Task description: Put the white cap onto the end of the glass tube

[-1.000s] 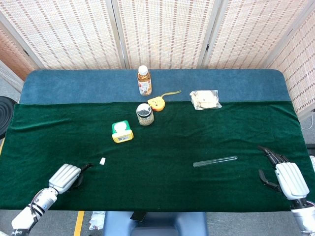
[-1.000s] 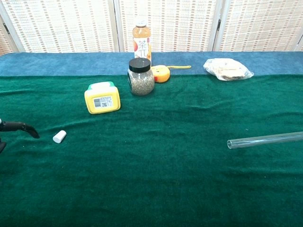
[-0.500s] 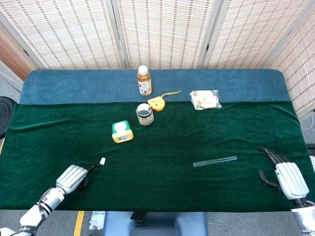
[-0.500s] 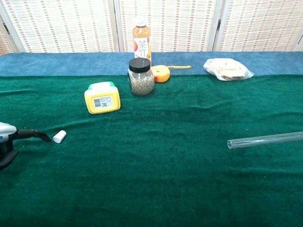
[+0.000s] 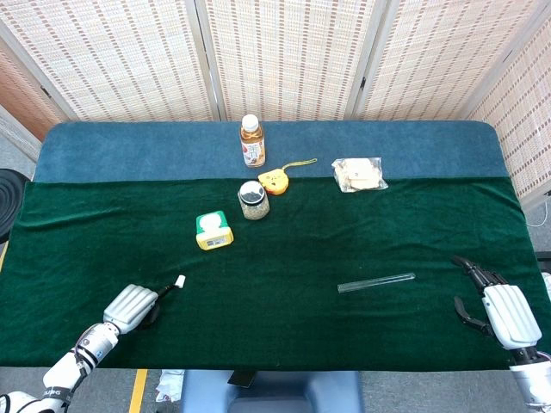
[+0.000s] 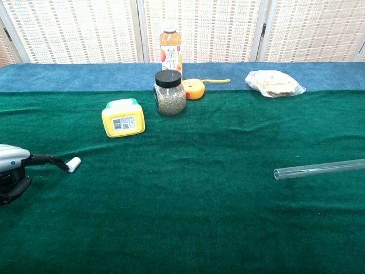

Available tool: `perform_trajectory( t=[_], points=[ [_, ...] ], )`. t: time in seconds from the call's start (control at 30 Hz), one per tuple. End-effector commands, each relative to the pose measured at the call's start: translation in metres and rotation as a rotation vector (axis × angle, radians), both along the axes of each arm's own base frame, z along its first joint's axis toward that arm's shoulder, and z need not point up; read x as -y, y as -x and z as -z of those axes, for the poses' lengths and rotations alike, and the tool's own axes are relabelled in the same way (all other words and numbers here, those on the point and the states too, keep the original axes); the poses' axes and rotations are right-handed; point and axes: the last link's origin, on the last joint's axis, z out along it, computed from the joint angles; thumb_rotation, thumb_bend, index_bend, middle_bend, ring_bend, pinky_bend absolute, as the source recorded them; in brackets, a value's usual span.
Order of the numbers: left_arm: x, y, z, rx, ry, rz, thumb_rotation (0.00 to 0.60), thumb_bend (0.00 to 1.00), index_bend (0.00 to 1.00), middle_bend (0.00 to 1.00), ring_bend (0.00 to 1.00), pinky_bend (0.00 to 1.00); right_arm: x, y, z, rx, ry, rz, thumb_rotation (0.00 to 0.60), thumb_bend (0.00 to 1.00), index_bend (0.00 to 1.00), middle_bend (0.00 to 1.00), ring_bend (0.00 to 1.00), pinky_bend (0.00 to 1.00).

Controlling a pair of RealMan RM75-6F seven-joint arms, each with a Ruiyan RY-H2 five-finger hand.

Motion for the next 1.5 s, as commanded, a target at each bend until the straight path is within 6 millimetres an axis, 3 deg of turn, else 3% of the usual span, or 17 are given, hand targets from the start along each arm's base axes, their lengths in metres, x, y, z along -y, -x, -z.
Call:
perform_trajectory(
  t=[0.03,1.5],
  points=[
    [-0.002,-0.002,-0.002,0.003,-0.004,0.002,0.6,0.83,0.14,1.0,0.93,0.78,0.001,0.0,0.0,0.001,-0.001,0.001,0.6,0.55,0.11,0.24,0.29,0.29],
    [-0.023,-0.02,-0.005,-0.04,-0.021,-0.001,0.6,0.83,0.09,1.0,0.93,0.78,-0.006,0.013,-0.002,0.012,0.014,0.041,0.6,0.55,0.11,0.26,0.32,0.29]
  ],
)
